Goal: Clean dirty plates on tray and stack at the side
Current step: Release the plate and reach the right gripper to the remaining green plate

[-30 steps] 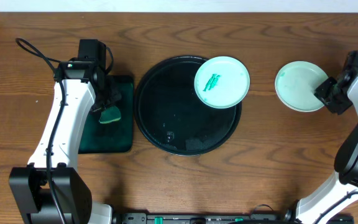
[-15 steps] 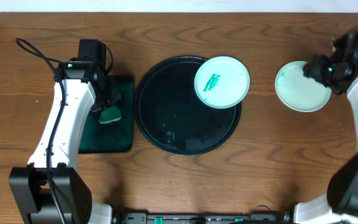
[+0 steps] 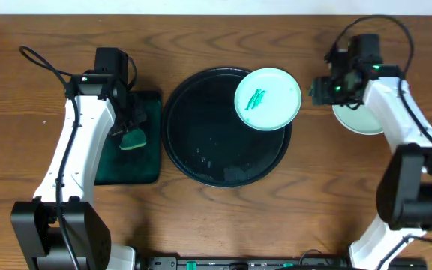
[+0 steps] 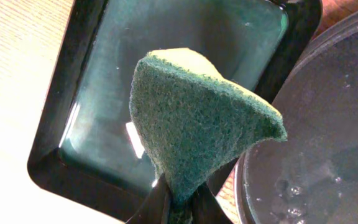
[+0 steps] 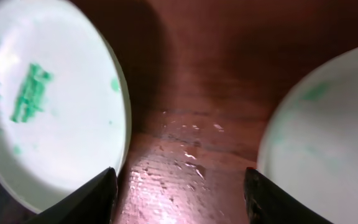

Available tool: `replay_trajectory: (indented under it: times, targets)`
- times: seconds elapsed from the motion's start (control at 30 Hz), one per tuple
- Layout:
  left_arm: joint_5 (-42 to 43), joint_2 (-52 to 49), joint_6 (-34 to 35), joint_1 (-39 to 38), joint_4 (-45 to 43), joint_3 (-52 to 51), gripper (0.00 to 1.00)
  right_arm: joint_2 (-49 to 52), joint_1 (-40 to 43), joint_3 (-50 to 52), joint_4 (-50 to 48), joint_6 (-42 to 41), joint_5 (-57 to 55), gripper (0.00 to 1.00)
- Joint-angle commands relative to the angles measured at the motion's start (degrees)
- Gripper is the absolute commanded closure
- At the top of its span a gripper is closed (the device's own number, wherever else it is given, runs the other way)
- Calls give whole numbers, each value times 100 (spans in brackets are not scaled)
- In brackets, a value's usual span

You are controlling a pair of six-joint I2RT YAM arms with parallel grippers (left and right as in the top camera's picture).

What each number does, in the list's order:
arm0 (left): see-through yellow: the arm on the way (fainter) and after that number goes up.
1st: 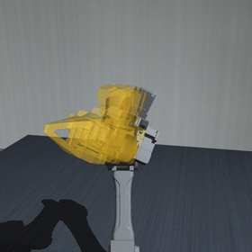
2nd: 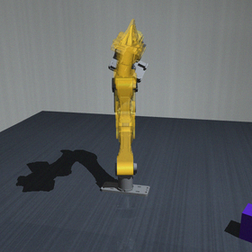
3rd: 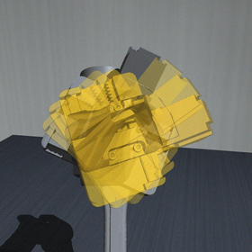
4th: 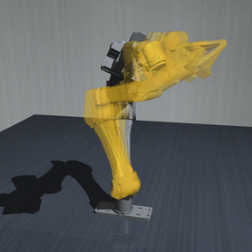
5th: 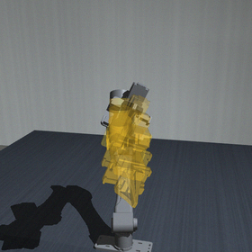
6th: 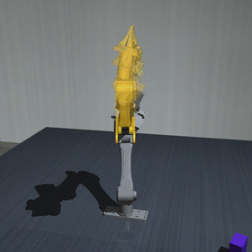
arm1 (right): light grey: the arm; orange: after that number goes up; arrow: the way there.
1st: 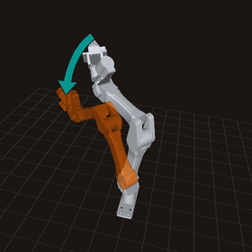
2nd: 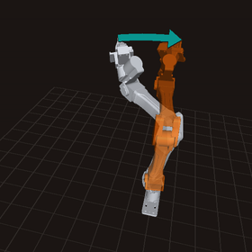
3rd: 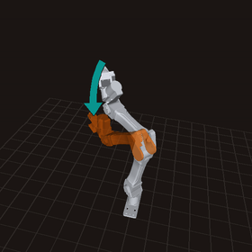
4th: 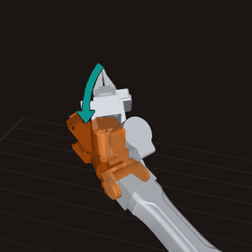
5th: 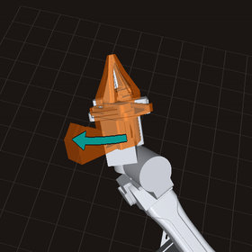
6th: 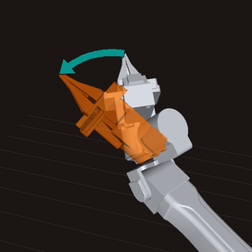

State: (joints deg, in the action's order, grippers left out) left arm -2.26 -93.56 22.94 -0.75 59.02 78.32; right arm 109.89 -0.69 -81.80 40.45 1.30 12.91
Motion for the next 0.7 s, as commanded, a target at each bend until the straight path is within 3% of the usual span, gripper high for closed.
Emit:
replay_trajectory:
  times: [0.0,0.3,0.5,0.67]
  targets:
    - [-7,-74,74,20,31,-48,93,205,-153,7,-140,249,540,37]
    - [-11,-74,68,20,28,-48,92,404,-472,7,-562,144,662,37]
    - [-11,-74,-15,20,28,-48,92,754,-531,7,-608,-612,345,62]
    - [-11,-74,-15,20,28,-48,92,820,-535,11,-487,-1069,120,69]
